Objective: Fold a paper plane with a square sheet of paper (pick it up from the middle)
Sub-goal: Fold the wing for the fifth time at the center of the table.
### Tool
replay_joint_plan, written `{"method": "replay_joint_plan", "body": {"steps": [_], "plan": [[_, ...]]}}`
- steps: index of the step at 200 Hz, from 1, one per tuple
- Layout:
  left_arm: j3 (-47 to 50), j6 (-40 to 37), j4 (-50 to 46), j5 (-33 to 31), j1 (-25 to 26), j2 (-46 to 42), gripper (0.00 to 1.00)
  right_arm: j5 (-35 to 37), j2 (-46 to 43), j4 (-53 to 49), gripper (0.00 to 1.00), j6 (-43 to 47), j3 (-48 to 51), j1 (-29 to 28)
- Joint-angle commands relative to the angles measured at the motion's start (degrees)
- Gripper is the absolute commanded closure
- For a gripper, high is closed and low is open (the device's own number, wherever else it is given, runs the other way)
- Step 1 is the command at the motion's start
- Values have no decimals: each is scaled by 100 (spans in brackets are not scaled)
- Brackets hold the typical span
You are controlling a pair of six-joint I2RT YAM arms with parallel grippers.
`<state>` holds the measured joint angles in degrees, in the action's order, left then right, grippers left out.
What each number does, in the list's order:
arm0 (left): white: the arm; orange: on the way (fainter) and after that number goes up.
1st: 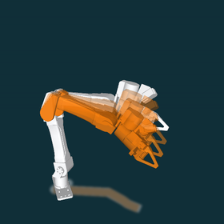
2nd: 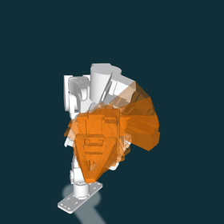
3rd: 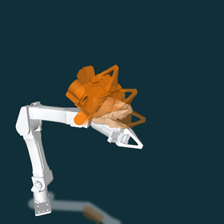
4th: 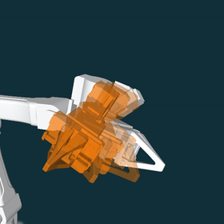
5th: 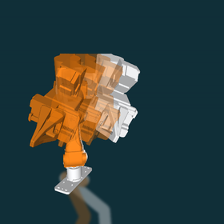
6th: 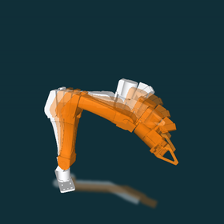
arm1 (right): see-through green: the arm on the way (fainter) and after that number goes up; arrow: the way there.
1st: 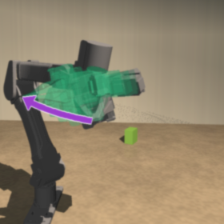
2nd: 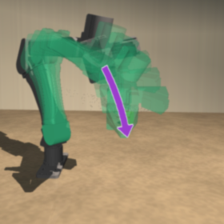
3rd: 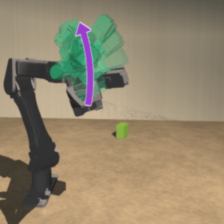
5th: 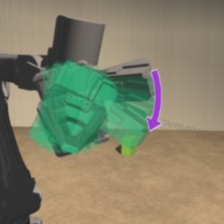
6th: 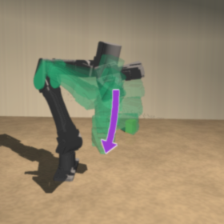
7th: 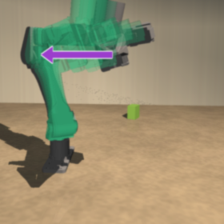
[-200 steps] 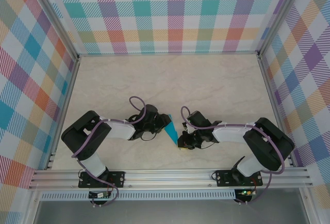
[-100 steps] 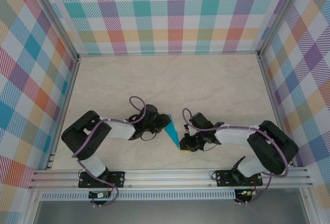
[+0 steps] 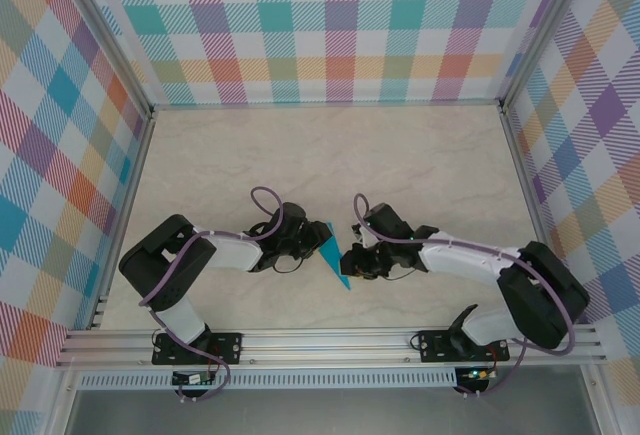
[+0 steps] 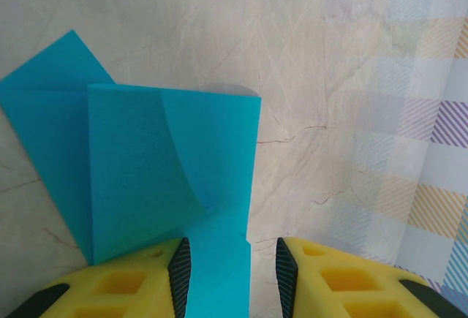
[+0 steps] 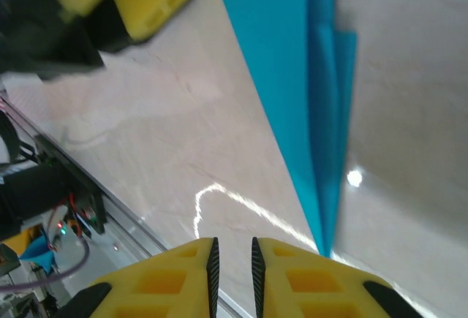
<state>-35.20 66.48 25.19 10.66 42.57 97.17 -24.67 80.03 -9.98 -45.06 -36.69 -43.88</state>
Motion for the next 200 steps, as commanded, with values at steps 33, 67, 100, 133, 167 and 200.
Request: {"method": "replay_joint_plan", "body": {"steps": [33,67,100,133,167,200], "plan": [[24,-31,-506,-31,22,582,62,-54,887,607,82,-359,-482,-16],[31,-46,-513,-37,22,558,62,-113,1148,704,83,-333,-545,-16],[-4,-65,-528,-40,23,551,62,149,1476,437,84,-242,-484,12],[-2,-106,-551,-99,14,498,62,242,1651,342,87,-261,-210,20],[-47,-172,-559,-42,-67,498,61,285,1721,59,90,-177,-127,24],[-139,-415,-717,6,-318,438,61,255,1764,-3,91,-164,-14,20]]}}
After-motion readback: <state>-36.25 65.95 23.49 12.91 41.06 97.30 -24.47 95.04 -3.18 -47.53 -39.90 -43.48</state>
